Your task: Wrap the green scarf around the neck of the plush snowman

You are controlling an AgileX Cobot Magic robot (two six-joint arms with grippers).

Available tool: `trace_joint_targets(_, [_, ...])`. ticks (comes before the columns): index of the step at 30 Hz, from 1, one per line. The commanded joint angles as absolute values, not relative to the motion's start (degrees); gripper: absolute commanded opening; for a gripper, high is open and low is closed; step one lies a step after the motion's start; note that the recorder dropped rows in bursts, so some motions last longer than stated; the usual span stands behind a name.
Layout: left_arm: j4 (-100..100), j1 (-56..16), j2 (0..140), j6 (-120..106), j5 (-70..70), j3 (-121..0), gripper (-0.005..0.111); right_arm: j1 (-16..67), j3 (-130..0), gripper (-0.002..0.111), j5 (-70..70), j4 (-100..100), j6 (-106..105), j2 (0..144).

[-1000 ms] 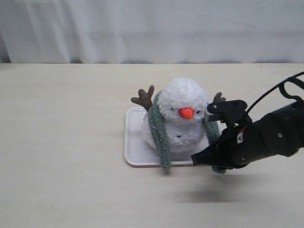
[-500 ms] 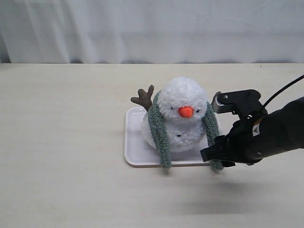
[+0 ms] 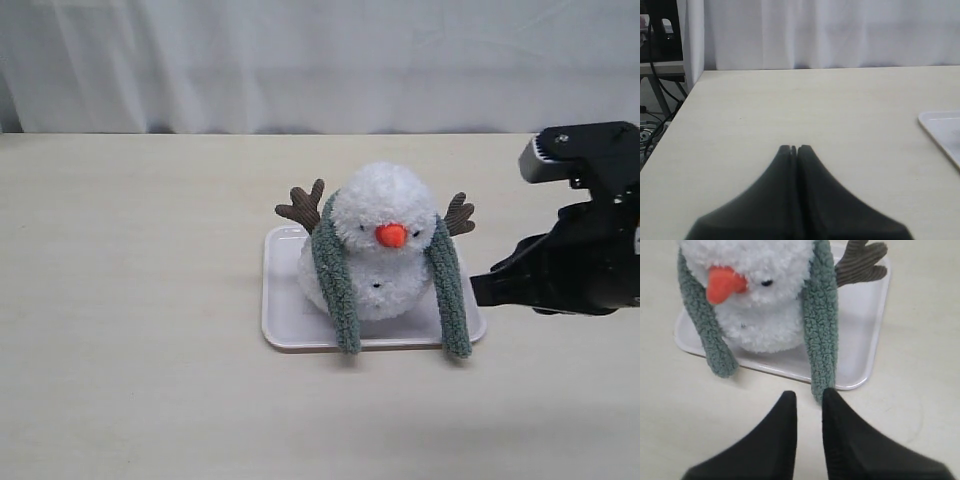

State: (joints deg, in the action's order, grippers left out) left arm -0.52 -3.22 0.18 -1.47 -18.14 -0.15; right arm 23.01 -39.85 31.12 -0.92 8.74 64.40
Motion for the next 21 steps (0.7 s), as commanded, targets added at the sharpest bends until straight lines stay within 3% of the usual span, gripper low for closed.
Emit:
trace_joint_targets(1, [-0.5,-3.0,0.0,-1.2,-17.7,0.0,0.000,22.8,-39.8,0.008,33.2,-0.8,8.1,58.0])
trace_joint_targets(3, [-0.5,-3.0,0.0,-1.2,-17.7,0.0,0.000,22.8,-39.8,0.004,33.7,-0.8,7.7,55.0])
trace_joint_targets(21, [-0.5,-3.0,0.0,-1.2,-17.7,0.0,0.000,22.8,-34.4,0.004,39.1,-0.4,7.2,23.6])
